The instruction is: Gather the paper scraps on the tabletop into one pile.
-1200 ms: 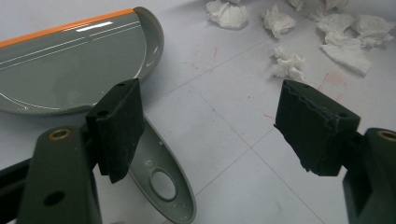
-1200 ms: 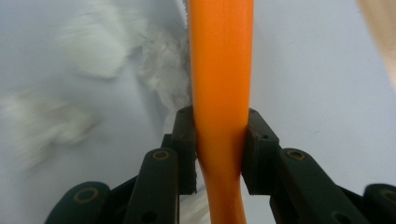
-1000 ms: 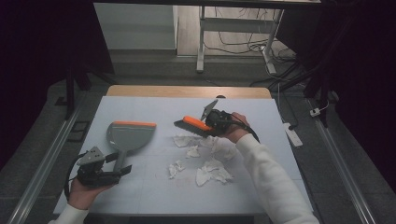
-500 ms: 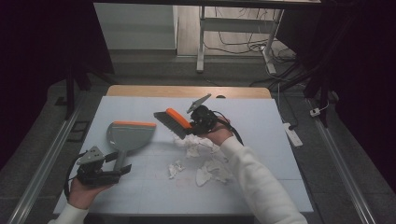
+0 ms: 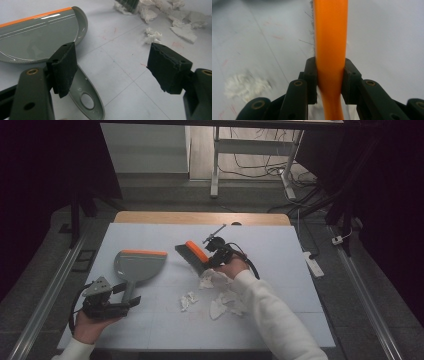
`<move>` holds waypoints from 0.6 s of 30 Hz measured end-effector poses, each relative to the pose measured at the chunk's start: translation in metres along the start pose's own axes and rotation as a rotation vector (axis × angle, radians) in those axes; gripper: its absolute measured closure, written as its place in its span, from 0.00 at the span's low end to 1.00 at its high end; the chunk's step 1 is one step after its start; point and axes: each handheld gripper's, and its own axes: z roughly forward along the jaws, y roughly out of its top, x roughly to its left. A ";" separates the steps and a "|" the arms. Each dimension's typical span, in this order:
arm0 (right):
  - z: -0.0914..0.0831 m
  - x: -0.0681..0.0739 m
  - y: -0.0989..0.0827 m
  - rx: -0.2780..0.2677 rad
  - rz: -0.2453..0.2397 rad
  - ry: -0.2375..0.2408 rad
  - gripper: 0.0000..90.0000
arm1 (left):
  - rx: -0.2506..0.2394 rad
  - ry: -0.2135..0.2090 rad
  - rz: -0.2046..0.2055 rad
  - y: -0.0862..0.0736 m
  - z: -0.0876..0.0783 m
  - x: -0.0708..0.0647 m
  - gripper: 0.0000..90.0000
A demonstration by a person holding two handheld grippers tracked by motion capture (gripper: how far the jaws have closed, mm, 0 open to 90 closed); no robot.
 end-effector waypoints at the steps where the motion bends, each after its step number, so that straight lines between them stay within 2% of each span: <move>1: 0.000 0.000 0.000 0.000 0.000 0.000 0.78 | 0.000 -0.001 0.000 0.000 0.000 0.000 0.28; 3: -0.009 -0.004 -0.006 -0.009 0.013 -0.013 0.78 | 0.001 -0.002 0.003 0.000 0.000 0.000 0.28; 4: -0.019 -0.004 -0.010 -0.051 0.019 -0.004 0.78 | 0.001 -0.004 0.005 0.001 0.001 -0.001 0.28; 5: -0.019 -0.004 -0.010 -0.051 0.019 -0.004 0.78 | 0.000 -0.004 0.005 0.001 0.001 -0.001 0.28; 6: -0.032 0.000 -0.012 -0.104 0.012 0.024 0.78 | -0.001 -0.002 0.005 0.001 0.001 -0.001 0.28; 7: -0.032 0.000 -0.012 -0.104 0.012 0.024 0.78 | -0.001 -0.001 0.005 0.001 0.001 -0.001 0.28; 9: -0.043 0.011 -0.012 -0.138 -0.014 0.048 0.78 | 0.000 -0.001 0.005 0.002 0.001 -0.001 0.28; 10: -0.050 0.025 -0.012 -0.149 -0.034 0.090 0.78 | 0.001 -0.001 0.005 0.002 0.001 -0.001 0.28; 11: -0.050 0.025 -0.012 -0.149 -0.034 0.090 0.78 | 0.002 -0.001 0.005 0.002 0.002 -0.001 0.28; 14: -0.050 0.046 -0.017 -0.137 -0.059 0.155 0.78 | -0.001 0.002 0.005 0.002 0.001 -0.001 0.28; 15: -0.045 0.060 -0.022 -0.112 -0.078 0.188 0.78 | -0.001 0.002 0.004 0.001 0.001 0.000 0.28; 18: -0.037 0.072 -0.028 -0.087 -0.098 0.220 0.78 | -0.003 0.005 0.001 0.001 0.000 0.000 0.28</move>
